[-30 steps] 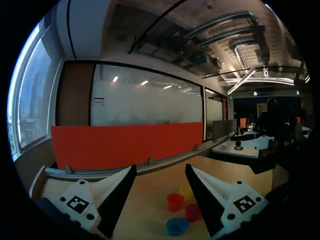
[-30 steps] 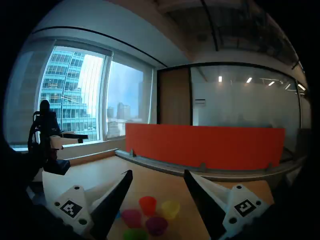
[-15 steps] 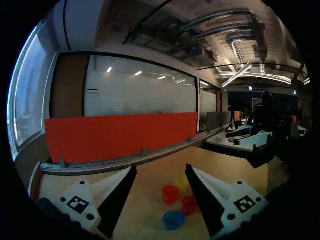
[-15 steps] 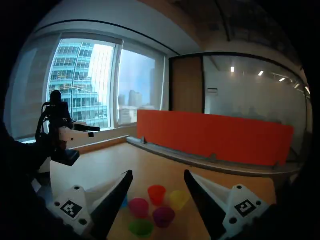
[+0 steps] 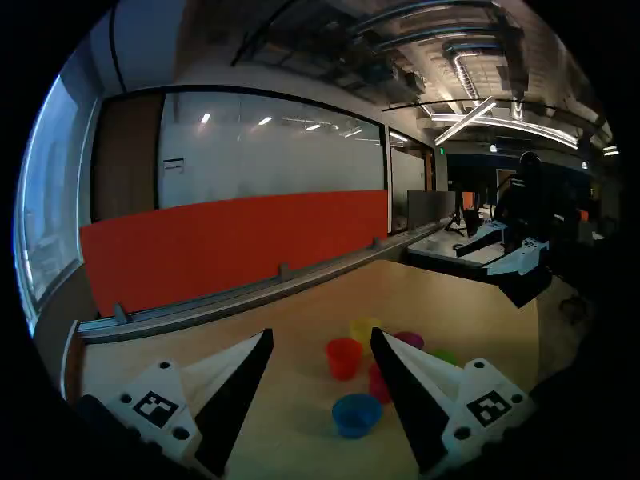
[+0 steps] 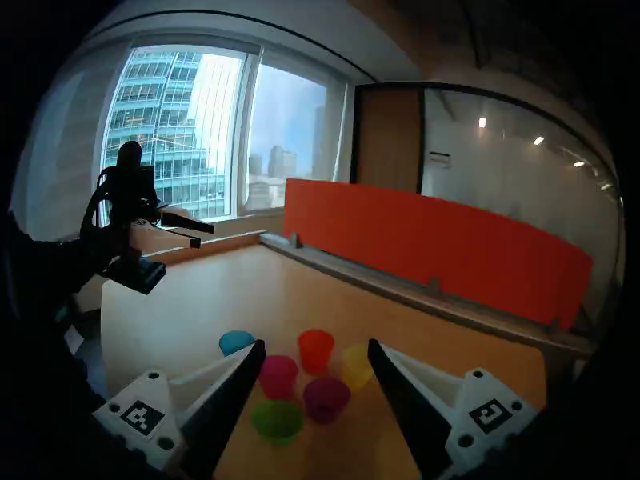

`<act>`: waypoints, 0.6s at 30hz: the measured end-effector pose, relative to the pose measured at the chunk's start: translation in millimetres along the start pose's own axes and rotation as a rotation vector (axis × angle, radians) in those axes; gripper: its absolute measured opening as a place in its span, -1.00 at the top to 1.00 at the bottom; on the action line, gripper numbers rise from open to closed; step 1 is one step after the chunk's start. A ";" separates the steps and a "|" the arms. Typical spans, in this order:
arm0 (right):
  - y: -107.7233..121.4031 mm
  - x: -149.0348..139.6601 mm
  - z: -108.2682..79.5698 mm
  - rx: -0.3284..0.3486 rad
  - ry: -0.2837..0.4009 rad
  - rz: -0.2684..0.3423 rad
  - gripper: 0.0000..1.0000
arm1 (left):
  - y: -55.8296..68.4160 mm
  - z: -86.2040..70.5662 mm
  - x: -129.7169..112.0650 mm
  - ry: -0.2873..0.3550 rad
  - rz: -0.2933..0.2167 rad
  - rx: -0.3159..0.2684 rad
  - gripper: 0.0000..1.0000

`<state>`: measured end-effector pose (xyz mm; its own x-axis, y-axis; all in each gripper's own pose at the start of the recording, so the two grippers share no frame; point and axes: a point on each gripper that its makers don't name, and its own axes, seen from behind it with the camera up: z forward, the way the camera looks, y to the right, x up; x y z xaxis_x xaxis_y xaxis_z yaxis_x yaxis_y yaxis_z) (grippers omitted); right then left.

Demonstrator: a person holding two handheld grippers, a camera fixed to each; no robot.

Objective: Pour water

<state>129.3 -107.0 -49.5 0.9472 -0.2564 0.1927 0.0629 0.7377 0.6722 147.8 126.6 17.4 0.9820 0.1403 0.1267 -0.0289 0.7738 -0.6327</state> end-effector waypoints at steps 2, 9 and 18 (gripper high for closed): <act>-1.5 -6.2 1.3 0.008 -0.012 0.003 -0.98 | 0.7 0.6 -6.3 -0.012 0.004 -0.004 -0.80; -6.6 -30.4 7.3 0.027 -0.059 -0.008 -0.99 | 2.5 5.3 -28.3 -0.048 0.002 -0.020 -0.80; -14.0 -63.7 16.9 0.051 -0.114 -0.021 -0.99 | 8.7 14.8 -72.3 -0.127 0.021 -0.042 -0.80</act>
<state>62.8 -111.5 -59.1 0.9037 -0.3430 0.2562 0.0638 0.6997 0.7115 73.7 132.3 14.1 0.9496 0.2350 0.2073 -0.0382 0.7436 -0.6676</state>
